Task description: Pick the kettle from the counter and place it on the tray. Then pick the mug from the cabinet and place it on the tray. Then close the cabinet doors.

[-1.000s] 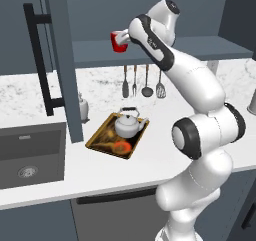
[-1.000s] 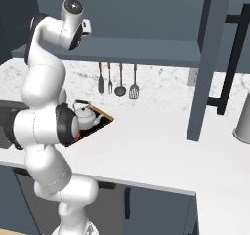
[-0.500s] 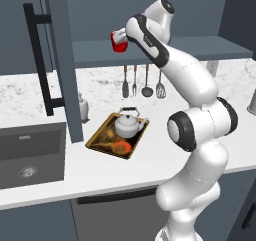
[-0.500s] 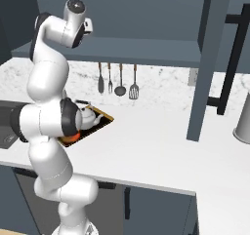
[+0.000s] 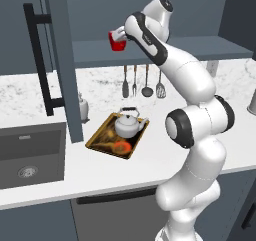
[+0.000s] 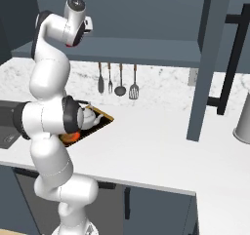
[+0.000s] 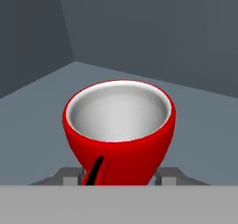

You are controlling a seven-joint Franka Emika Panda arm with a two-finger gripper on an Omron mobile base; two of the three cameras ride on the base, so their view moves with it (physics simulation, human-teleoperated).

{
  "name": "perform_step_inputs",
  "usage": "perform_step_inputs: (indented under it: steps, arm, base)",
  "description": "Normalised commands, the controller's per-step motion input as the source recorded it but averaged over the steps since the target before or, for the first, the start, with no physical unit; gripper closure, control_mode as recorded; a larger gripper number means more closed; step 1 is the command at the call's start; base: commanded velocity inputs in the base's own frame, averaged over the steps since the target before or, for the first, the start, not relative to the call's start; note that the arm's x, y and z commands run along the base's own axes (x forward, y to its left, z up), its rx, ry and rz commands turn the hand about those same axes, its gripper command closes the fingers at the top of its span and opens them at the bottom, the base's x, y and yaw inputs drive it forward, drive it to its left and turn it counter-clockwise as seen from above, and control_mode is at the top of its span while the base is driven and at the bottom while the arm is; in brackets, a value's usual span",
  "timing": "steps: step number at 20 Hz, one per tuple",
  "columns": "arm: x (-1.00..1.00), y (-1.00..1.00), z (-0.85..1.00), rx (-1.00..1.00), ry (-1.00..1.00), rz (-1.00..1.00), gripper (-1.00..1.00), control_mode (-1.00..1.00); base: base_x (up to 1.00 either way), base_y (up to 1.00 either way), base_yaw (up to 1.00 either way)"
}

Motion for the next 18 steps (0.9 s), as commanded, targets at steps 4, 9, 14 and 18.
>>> perform_step_inputs:
  steps: [4, 9, 14, 18]
  arm:
    - [0.00, 0.00, -0.03, 0.00, -0.02, 0.00, 1.00, -1.00]
    - [0.00, 0.00, -0.05, 0.00, -0.03, 0.00, 1.00, -1.00]
    - [-0.01, 0.01, -0.01, 0.00, -0.08, 0.01, 1.00, -1.00]
    - [-0.34, 0.00, -0.01, 0.00, -0.12, 0.03, 1.00, -1.00]
  base:
    - [0.00, 0.00, 0.00]
    - [0.00, 0.00, 0.00]
    - [0.00, 0.00, 0.00]
    - [0.00, 0.00, 0.00]
